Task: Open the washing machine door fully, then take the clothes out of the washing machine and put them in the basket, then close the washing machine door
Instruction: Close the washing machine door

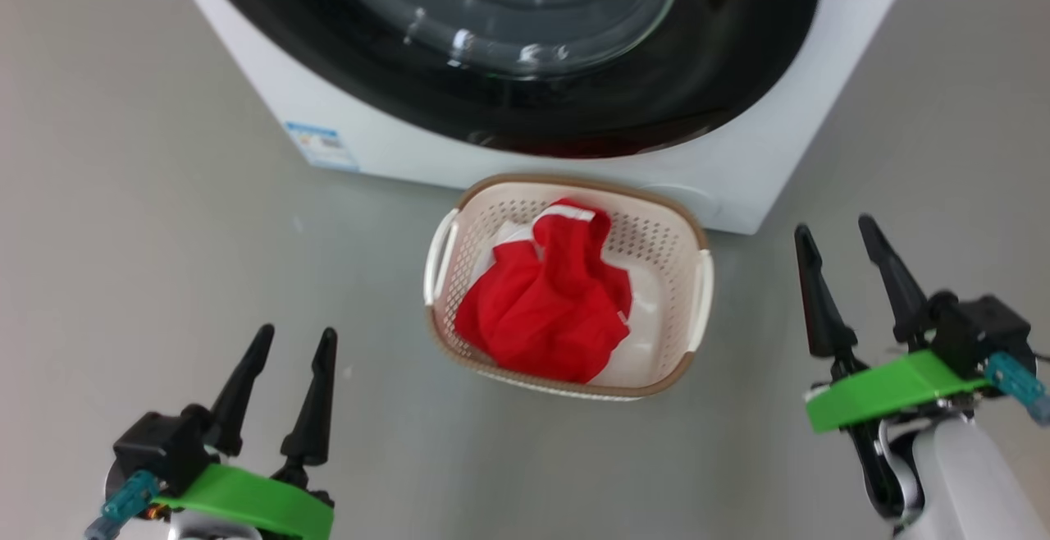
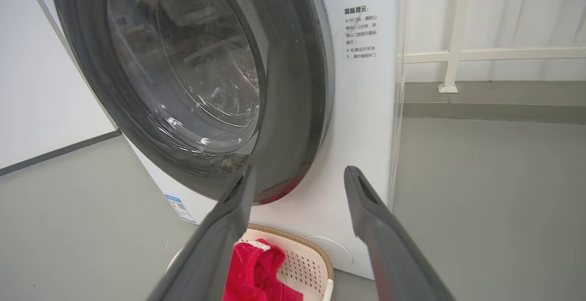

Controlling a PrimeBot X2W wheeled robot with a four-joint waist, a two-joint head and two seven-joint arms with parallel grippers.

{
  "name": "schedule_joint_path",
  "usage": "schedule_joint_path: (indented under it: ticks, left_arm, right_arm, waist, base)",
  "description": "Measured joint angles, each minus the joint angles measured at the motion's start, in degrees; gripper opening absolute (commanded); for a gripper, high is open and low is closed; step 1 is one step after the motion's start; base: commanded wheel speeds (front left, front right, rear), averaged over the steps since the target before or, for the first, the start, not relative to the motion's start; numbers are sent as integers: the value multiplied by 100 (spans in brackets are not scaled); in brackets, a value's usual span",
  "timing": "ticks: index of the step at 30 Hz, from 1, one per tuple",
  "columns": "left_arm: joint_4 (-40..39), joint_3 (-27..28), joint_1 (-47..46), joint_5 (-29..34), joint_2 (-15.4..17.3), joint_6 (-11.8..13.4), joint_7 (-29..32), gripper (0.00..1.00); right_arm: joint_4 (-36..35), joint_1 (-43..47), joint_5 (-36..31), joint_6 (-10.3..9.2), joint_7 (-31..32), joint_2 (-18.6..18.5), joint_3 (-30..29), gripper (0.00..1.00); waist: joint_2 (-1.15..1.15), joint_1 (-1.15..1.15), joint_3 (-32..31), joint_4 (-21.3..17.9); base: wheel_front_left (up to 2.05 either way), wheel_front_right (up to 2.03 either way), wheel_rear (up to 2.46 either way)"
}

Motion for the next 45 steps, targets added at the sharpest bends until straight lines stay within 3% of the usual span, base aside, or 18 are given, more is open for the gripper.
schedule_joint_path:
  ticks: [25, 45]
  left_arm:
    - [3, 421, 863, 83, 214, 0, 0, 100]
    - [-197, 588, 1304, 196, 147, 0, 0, 100]
  right_arm:
    - [-467, 1970, 198, 0, 5, 90, -250, 100]
    - [-678, 2609, 198, 0, 7, 120, -612, 100]
  waist:
    - [0, 0, -963, -1073]
    - [0, 0, -1223, -1372]
  base:
    - [0, 0, 0]
    - [0, 0, 0]
